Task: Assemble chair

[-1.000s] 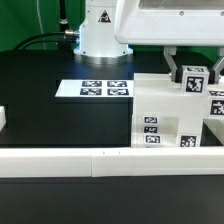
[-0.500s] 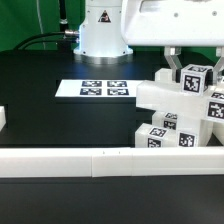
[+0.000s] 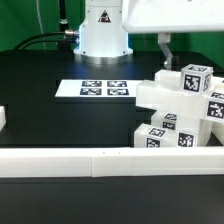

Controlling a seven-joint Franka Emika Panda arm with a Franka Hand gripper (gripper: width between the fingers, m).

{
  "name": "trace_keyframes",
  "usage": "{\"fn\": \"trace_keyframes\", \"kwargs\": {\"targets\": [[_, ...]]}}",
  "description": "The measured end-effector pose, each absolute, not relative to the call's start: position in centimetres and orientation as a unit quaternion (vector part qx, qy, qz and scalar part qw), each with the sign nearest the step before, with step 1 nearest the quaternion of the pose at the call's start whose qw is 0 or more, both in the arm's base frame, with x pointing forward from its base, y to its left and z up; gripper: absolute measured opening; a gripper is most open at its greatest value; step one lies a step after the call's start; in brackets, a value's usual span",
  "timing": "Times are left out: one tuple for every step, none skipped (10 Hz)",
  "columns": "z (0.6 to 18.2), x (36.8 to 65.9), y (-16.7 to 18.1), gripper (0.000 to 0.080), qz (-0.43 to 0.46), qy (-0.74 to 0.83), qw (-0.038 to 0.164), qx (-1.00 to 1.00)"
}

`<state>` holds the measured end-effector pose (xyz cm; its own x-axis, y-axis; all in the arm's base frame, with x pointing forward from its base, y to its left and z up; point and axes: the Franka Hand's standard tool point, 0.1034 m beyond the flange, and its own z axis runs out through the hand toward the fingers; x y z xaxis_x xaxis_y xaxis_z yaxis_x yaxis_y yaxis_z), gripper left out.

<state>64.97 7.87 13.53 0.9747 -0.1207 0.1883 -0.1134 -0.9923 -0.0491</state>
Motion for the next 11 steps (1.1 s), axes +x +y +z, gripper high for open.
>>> {"fn": "trace_keyframes", "kwargs": {"targets": [[13.3,64.9,7.7,0.0648,-0.094,0.041,0.016,-0.995],[13.2,64.9,7.6,0.0649,-0.094,0.020,0.014,-0.995],[13.2,64.9,7.6,0.0649,-0.094,0.011,0.013,-0.995],[13.1,64.9,7.7,0.0649,-0.094,0.012,0.013,-0.995],[13.1,64.9,7.6,0.0649,-0.094,0.012,0.013,-0.995],[13.1,64.8,7.7,0.0649,-0.094,0.012,0.013,-0.995],[13.4,64.0,8.3,0.0649,-0.094,0.008,0.016,-0.995],[13.8,61.5,9.0,0.0649,-0.098,0.002,0.020,-0.995],[14.0,58.9,9.5,0.0649,-0.107,-0.003,0.023,-0.994],[13.5,56.6,10.1,0.0649,-0.124,-0.010,0.025,-0.992],[12.8,55.2,10.2,0.0649,-0.117,-0.011,0.024,-0.993]]}}
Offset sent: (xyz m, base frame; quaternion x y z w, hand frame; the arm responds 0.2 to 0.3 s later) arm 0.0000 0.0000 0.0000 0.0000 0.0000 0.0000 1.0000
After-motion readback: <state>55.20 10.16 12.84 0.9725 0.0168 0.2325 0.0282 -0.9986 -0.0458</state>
